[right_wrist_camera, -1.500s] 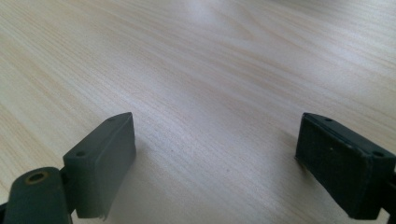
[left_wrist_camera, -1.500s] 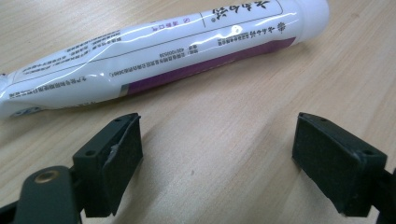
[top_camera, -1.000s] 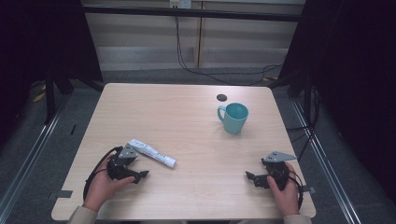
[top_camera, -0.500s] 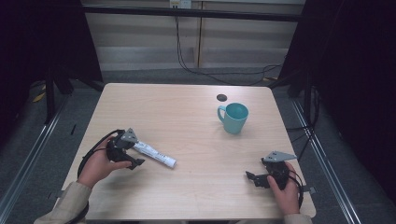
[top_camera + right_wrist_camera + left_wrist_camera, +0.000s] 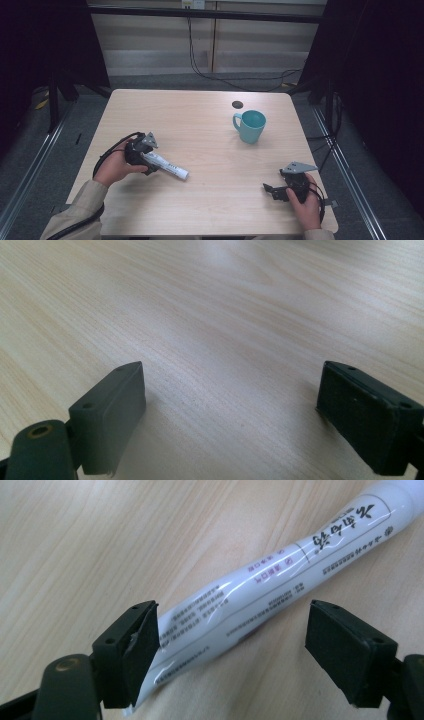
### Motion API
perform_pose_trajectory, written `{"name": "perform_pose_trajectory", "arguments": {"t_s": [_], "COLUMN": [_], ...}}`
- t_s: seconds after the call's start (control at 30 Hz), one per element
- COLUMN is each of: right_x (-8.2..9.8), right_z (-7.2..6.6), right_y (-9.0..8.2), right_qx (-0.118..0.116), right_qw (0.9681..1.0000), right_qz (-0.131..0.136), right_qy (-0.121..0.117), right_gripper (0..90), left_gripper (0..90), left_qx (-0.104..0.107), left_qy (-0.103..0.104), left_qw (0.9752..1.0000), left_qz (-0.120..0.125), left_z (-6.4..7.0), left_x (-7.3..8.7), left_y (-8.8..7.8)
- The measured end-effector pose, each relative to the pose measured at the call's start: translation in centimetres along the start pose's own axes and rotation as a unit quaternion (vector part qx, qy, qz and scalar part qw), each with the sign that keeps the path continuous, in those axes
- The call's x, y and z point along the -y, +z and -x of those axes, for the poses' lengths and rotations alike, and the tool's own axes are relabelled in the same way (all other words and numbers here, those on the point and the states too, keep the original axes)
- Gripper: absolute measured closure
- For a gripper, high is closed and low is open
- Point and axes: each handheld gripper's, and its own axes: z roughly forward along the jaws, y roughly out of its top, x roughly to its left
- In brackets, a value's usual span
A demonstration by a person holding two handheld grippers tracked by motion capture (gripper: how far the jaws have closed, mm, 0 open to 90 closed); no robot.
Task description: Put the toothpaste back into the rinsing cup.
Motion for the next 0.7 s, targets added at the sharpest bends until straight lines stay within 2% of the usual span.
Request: {"name": "perform_pose_trajectory", "arguments": {"t_s": [0.1, 0.13, 0.27, 0.63, 0.7], "right_x": [0.0, 0.0, 0.0, 0.0, 0.0], "right_z": [0.0, 0.0, 0.0, 0.0, 0.0], "right_y": [0.0, 0.0, 0.0, 0.0, 0.0], "right_qx": [0.0, 0.0, 0.0, 0.0, 0.0], "right_qw": [1.0, 1.0, 1.0, 1.0, 1.0], "right_qz": [0.0, 0.0, 0.0, 0.0, 0.0], "right_qy": [0.0, 0.0, 0.0, 0.0, 0.0], "right_gripper": [11.4, 11.3, 11.3, 11.4, 11.3], "left_gripper": [21.4, 21.4, 19.5, 19.8, 19.7], "left_qx": [0.009, 0.009, 0.015, 0.024, 0.026], "left_qy": [0.005, 0.011, 0.011, 0.036, 0.032], "left_qw": [0.9999, 0.9999, 0.9998, 0.999, 0.9991], "left_qz": [0.002, -0.004, -0.008, -0.008, -0.007], "left_z": [-0.1, -0.1, -0.2, -0.3, -0.2], "left_x": [-0.3, -0.4, -0.5, -0.7, -0.7], "left_y": [0.5, 0.6, 1.3, 1.5, 1.6]}}
